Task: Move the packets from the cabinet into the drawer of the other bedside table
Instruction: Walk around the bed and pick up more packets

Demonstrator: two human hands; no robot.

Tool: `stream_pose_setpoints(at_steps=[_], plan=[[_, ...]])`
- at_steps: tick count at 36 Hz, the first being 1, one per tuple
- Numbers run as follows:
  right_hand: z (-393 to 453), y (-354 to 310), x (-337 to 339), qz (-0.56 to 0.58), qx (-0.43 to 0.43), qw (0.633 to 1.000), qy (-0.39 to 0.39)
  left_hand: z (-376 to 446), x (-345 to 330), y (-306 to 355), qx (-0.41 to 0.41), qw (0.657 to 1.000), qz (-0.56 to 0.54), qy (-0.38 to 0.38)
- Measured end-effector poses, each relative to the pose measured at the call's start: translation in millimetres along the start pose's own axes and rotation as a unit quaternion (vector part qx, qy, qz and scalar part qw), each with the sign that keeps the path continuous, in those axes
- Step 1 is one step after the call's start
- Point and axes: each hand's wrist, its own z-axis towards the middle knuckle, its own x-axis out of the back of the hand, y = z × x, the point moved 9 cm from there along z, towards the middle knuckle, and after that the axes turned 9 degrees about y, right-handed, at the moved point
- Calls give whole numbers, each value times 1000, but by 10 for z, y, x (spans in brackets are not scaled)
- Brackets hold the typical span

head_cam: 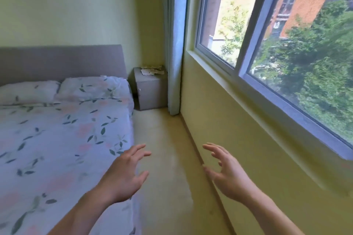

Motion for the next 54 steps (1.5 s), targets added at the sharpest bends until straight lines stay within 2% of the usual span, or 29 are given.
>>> stream_pose_setpoints(at_steps=[5,10,24,36,40,44,49,54], plan=[[845,-268,-279,9,67,997,-39,383,162,-436,75,996,7,36],[1727,-450,-430,6,104,993,-53,1092,202,-677,106,992,-17,64],[4096,-591,-446,26,107,994,-27,3605,502,-970,58,995,-34,78],[6355,-352,-934,46,111,991,-52,5748,393,-1570,68,995,-16,68],[7280,-308,-1073,63,91,991,-70,6467,450,-1828,100,994,-5,53],[8185,-484,-1220,65,109,988,-86,7063,604,-2111,126,990,0,65],[9166,-855,-1484,55,136,983,-114,7599,732,-2680,165,982,-15,87],[10033,-1072,-1930,50,154,977,-140,8126,716,-3393,213,974,-9,78]])
